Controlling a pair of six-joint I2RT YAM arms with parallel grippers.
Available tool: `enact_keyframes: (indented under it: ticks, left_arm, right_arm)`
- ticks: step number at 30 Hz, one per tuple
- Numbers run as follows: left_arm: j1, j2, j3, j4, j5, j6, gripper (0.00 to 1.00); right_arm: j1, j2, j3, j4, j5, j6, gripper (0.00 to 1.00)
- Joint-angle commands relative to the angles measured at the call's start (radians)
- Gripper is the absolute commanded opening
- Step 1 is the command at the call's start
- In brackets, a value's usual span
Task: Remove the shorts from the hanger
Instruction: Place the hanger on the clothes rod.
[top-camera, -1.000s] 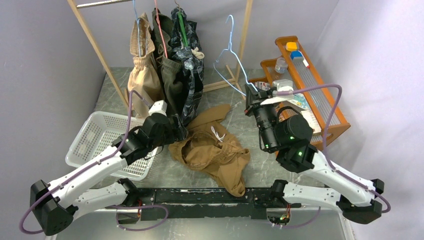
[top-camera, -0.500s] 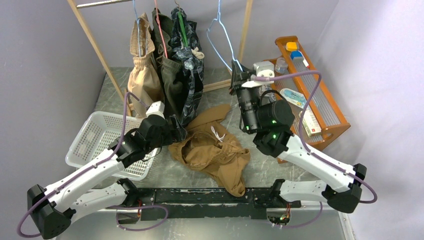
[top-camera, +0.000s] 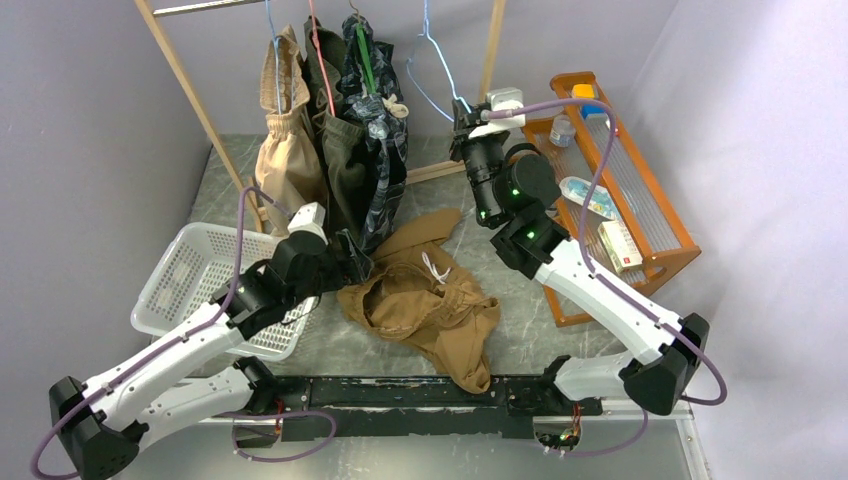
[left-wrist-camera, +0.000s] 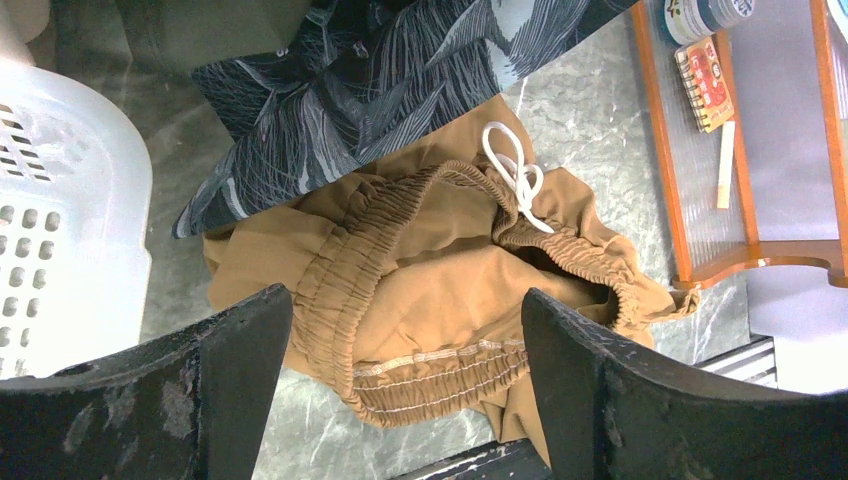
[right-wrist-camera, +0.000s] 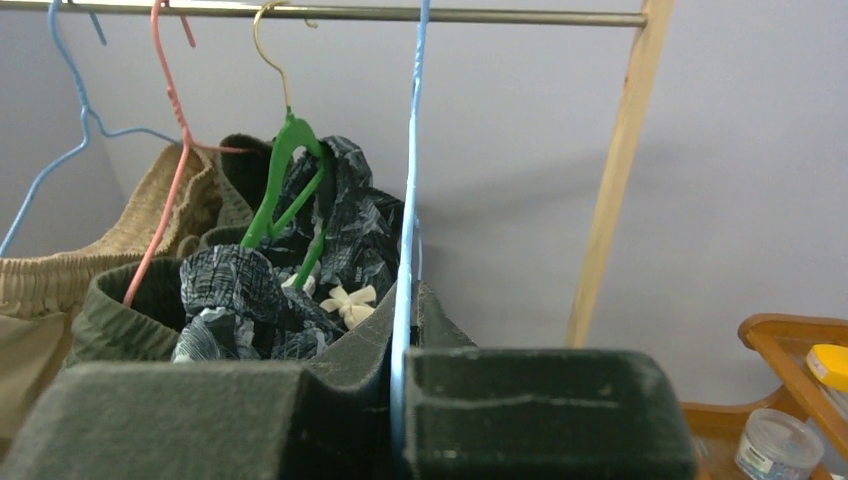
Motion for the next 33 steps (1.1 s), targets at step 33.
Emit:
enact_keyframes:
  ticks: [33]
  left_arm:
    - [0.001,-0.120,-0.046,-0.042,-0.002,-0.033,0.89]
  right_arm:
    - [-0.078,0.126,0.016,0.004,-0.041,0.073,0.00]
